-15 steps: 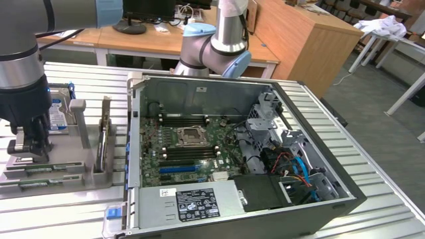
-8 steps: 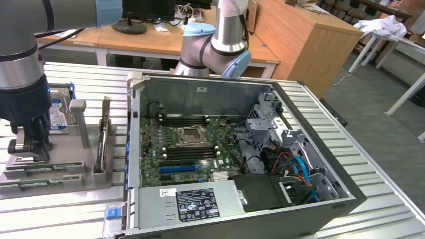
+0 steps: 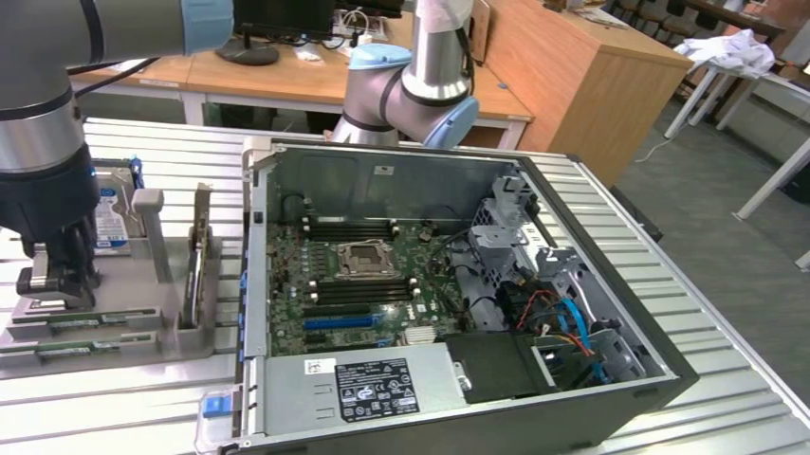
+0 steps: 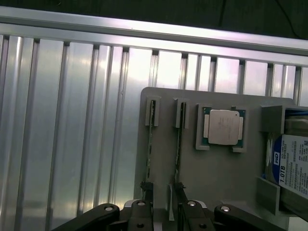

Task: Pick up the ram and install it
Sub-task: 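Pick up the ram and move it above insertion slot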

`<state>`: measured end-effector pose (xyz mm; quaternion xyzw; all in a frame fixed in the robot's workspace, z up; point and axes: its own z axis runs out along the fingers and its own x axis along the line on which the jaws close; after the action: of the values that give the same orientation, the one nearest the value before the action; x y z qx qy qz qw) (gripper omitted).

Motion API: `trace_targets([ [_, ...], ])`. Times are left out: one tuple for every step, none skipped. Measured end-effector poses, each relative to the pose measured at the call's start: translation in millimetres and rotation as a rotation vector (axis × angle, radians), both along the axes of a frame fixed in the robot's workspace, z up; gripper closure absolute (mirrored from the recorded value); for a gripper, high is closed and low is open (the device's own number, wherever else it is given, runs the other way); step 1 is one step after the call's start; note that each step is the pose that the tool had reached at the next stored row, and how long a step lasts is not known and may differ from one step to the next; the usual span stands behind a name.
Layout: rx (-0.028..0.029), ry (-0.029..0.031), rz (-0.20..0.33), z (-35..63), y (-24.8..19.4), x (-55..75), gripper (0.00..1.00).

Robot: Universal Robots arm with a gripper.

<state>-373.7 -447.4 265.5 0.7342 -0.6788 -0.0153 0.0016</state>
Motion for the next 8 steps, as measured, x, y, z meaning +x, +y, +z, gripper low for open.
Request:
trace_targets([
  [0.0000,0.0000,0.000,-0.4,0.0,0.0,0.70],
  [0.0002,-0.0001,0.000,-1.0,0.0,0.0,0.70],
  [0.0003,-0.0002,0.000,-1.7,0.0,0.0,0.70],
  [0.0005,-0.0003,0.000,-2.5,0.0,0.0,0.70],
  [0.0009,-0.0006,0.000,-3.4,0.0,0.0,0.70],
  [0.0012,-0.0009,0.000,-4.4,0.0,-0.1,0.70],
  [0.0015,-0.0011,0.000,-5.4,0.0,-0.1,0.70],
  [0.0018,-0.0012,0.000,-6.2,0.0,-0.1,0.70],
])
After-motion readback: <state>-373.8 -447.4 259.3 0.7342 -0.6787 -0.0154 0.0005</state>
